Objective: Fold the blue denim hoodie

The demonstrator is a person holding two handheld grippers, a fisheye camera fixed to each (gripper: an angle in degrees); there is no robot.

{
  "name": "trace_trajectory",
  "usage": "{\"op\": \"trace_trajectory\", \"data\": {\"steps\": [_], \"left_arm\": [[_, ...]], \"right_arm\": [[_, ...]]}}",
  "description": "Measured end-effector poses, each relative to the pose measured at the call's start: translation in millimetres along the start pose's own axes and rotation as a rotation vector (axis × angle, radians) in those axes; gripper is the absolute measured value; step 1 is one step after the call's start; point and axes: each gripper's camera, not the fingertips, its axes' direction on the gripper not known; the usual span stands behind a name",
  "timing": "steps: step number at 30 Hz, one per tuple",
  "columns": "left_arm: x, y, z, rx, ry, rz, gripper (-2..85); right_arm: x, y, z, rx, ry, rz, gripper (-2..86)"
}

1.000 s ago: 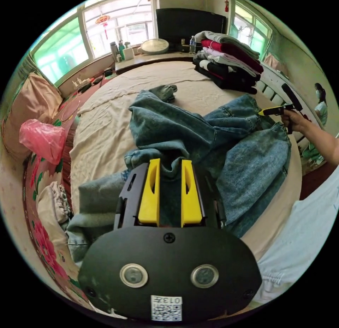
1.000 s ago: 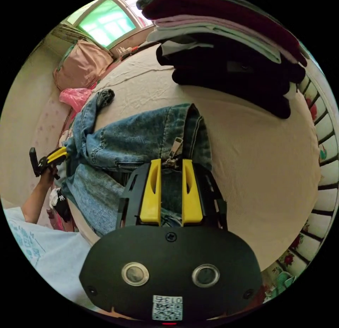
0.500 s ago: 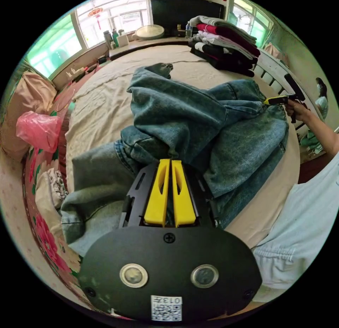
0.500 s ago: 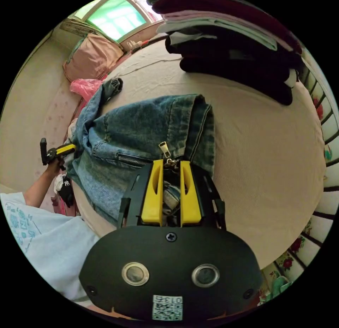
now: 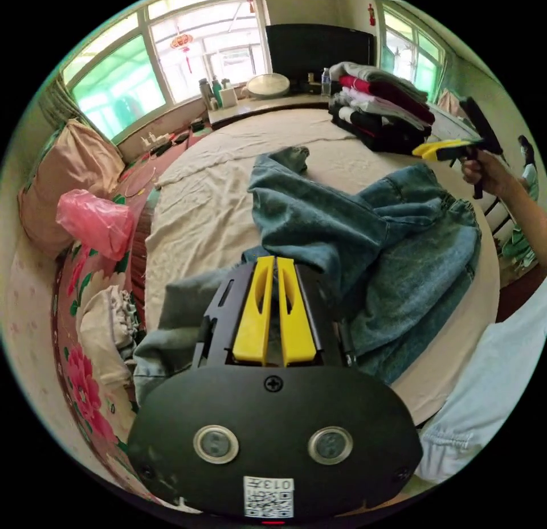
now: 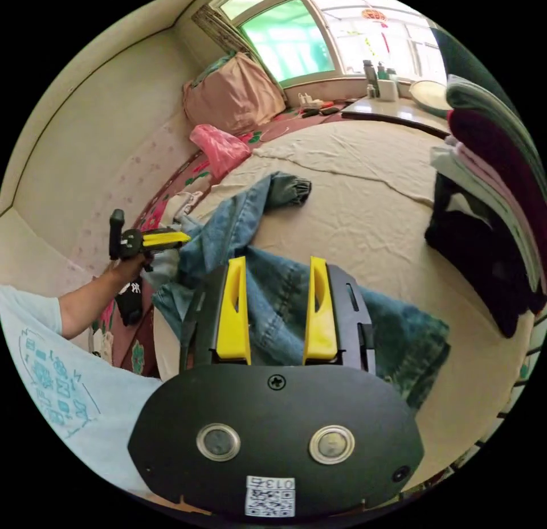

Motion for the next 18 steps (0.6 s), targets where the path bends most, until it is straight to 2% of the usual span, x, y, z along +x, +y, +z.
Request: {"op": "trace_trajectory", "data": {"steps": [1, 3, 8, 10, 11, 14, 16, 18], "left_arm": [[0, -2, 26, -0.124, 0.004, 0.050, 0.4], [-7, 4, 21, -0.056, 0.015, 0.056, 0.3], [-39, 27, -25, 0.191, 0.240, -0.011, 2.7], [-48, 31, -30, 0.235, 0.335, -0.035, 7.3], [-47, 30, -28, 0.229, 0.350, -0.020, 7.5], [-41, 21, -6, 0.118, 0.326, 0.048, 7.1], [-39, 16, 10, 0.034, 0.291, 0.075, 4.0], [-39, 16, 9, 0.039, 0.269, 0.101, 2.7]], "right_arm": [[-8, -26, 23, -0.019, -0.040, -0.010, 13.8], [-12, -63, 52, -0.036, -0.080, 0.001, 13.7], [25, -162, 124, -0.085, -0.188, 0.186, 14.3], [39, -189, 146, -0.125, -0.122, 0.238, 13.9], [49, -203, 158, -0.155, -0.062, 0.283, 13.4], [64, -229, 176, -0.167, -0.074, 0.371, 9.2], [58, -242, 183, -0.212, 0.005, 0.344, 6.7], [52, -249, 184, -0.234, 0.041, 0.327, 7.3]]}}
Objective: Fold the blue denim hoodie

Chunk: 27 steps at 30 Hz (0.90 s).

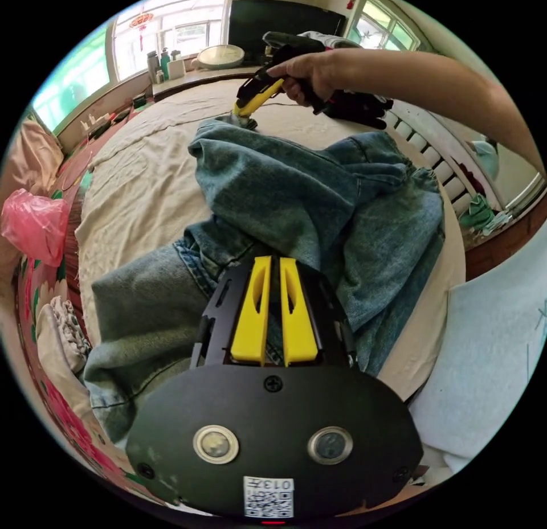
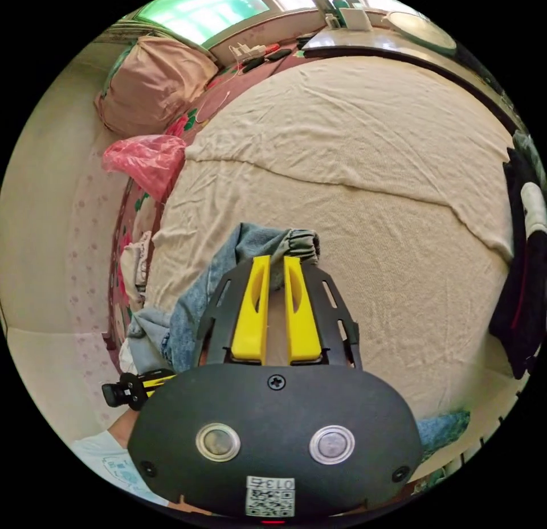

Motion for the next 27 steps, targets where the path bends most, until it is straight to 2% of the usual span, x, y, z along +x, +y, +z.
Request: {"op": "trace_trajectory", "data": {"steps": [2, 5, 6, 9, 14, 15, 18, 20, 23, 27], "left_arm": [[-2, 0, -2, -0.003, -0.004, 0.009, 2.0], [-4, -1, -1, -0.025, -0.016, 0.039, 1.2], [-6, -3, -1, -0.032, -0.014, 0.040, 1.0], [-14, -4, -1, -0.032, 0.013, 0.014, 0.8], [-25, -2, -3, -0.014, 0.046, -0.023, 0.6], [-27, -3, -4, -0.016, 0.055, -0.031, 0.6], [-32, -3, -5, -0.010, 0.071, -0.044, 0.6], [-35, -2, -7, 0.001, 0.083, -0.050, 0.6], [-37, 2, -10, 0.022, 0.095, -0.063, 0.5], [-40, 8, -21, 0.059, 0.124, -0.063, 0.3]], "right_arm": [[-5, 0, -19, 0.063, -0.036, -0.036, 11.4], [-6, 4, -34, 0.081, 0.139, -0.067, 13.2], [-3, 5, -34, 0.086, 0.135, -0.061, 13.5], [7, -6, -21, 0.049, -0.030, -0.030, 13.4], [-33, -25, 9, -0.106, 0.131, -0.090, 8.7], [-38, -25, 3, -0.089, 0.126, -0.108, 8.5], [-75, -5, -63, 0.116, -0.036, -0.301, 8.0], [-108, 44, -140, 0.274, -0.250, -0.568, 7.9], [-132, 143, -238, 0.433, -0.406, -0.836, 7.8], [-130, 286, -306, 0.510, -0.331, -0.947, 7.8]]}}
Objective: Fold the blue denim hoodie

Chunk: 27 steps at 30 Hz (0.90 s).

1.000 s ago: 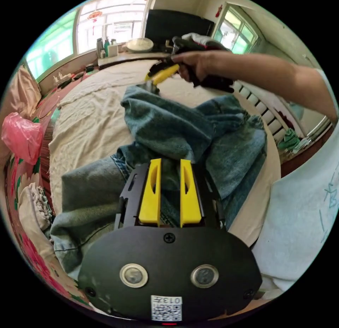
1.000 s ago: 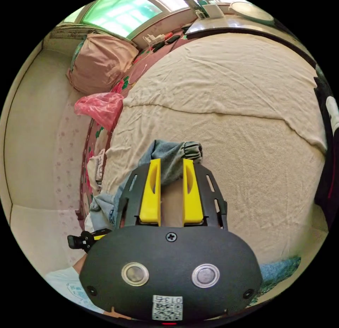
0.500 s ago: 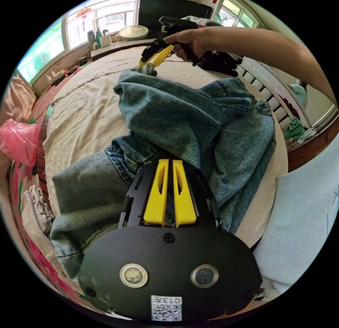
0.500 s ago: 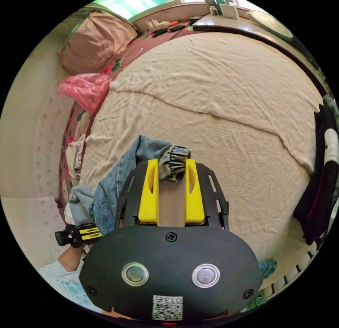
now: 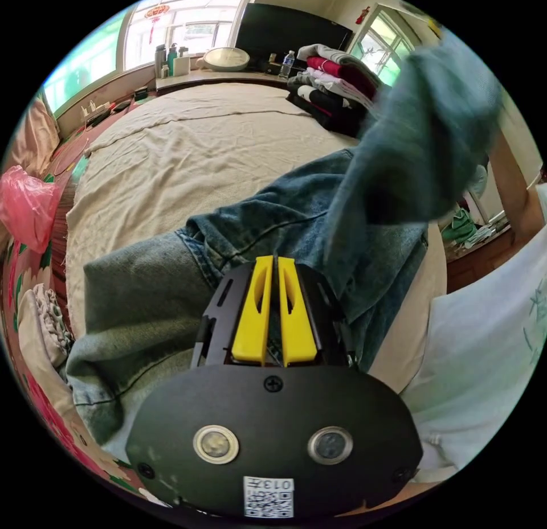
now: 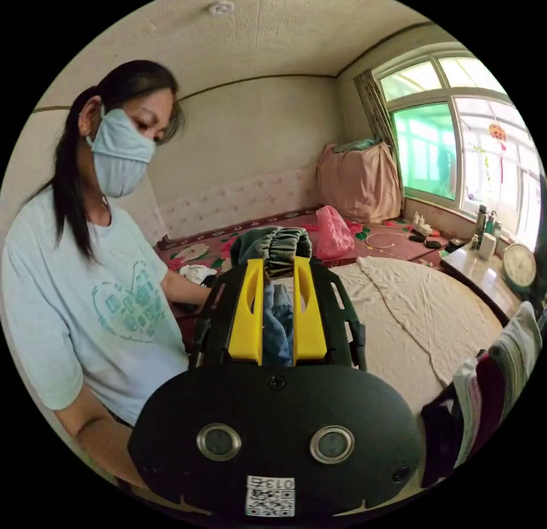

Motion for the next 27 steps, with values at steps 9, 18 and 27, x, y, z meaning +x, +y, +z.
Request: {"op": "trace_trajectory", "data": {"steps": [9, 18, 27], "left_arm": [[25, -24, -33, 0.025, -0.106, 0.124, -0.3], [16, -34, -9, -0.024, -0.168, 0.060, -0.4], [2, -52, 22, -0.131, -0.295, 0.011, -0.4]], "right_arm": [[-148, 223, 16, -0.566, 0.359, 0.559, 8.4], [-187, 284, -29, -0.544, 0.426, 0.842, 9.4], [-27, 220, 0, -0.375, 0.950, 0.798, 10.7]]}}
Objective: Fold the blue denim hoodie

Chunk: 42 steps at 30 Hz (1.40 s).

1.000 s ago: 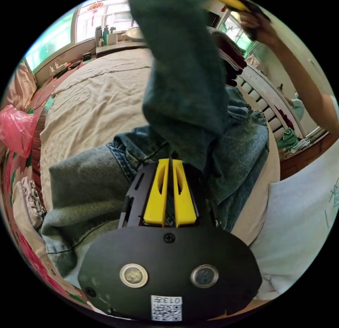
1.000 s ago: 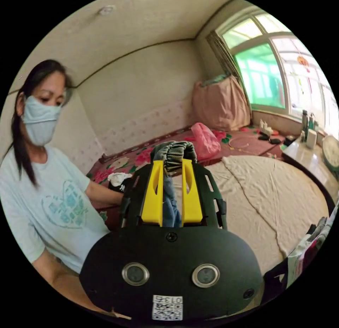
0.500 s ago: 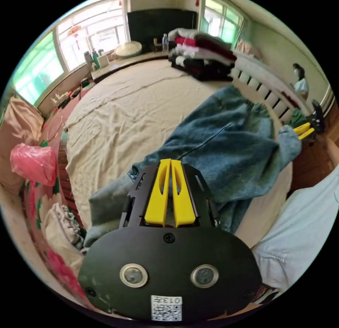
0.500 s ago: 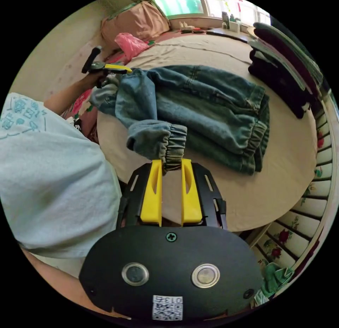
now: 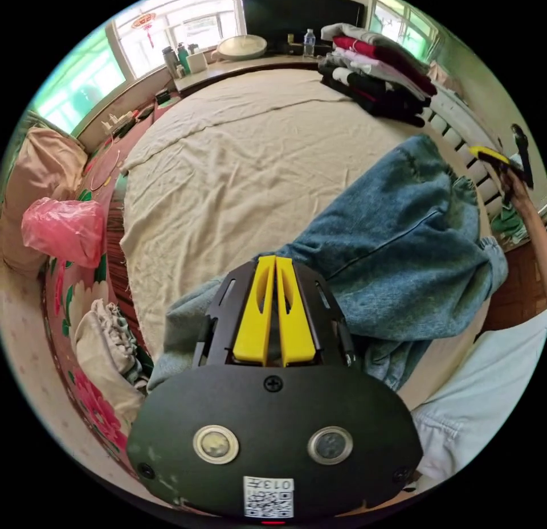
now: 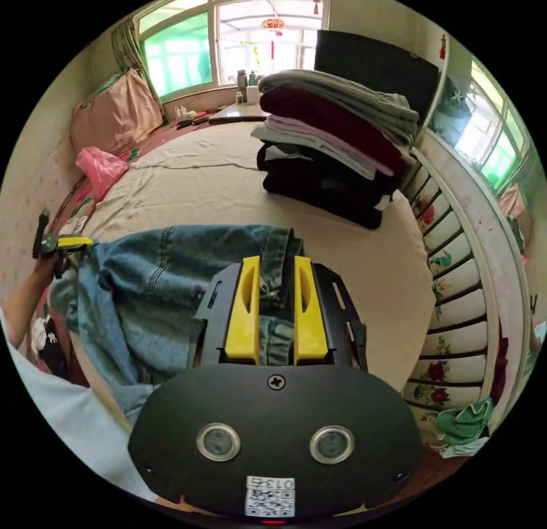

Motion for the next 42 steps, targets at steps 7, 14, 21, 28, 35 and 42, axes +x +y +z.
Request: {"op": "trace_trajectory", "data": {"steps": [7, 14, 21, 28, 35, 42], "left_arm": [[0, 16, 19, -0.018, -0.057, -0.046, -0.4], [-30, 53, 29, 0.071, 0.073, -0.275, -0.4], [-14, 62, 8, 0.099, 0.015, -0.224, 0.0], [96, 86, -43, 0.145, 0.170, 0.354, 4.7], [207, 118, -36, 0.010, 0.181, 0.869, 9.0], [245, 121, -19, -0.027, 0.086, 1.017, 12.8]], "right_arm": [[5, -57, 123, -0.287, -0.068, 0.086, 5.1], [50, -35, 119, -0.231, -0.161, 0.125, 2.0], [100, -31, 93, -0.193, -0.371, 0.283, 3.9], [50, 58, -40, -0.051, -0.415, -0.142, 11.5], [37, 159, -13, -0.285, -0.660, -0.057, 15.8], [-3, 150, -26, -0.402, -0.632, -0.328, 8.4]]}}
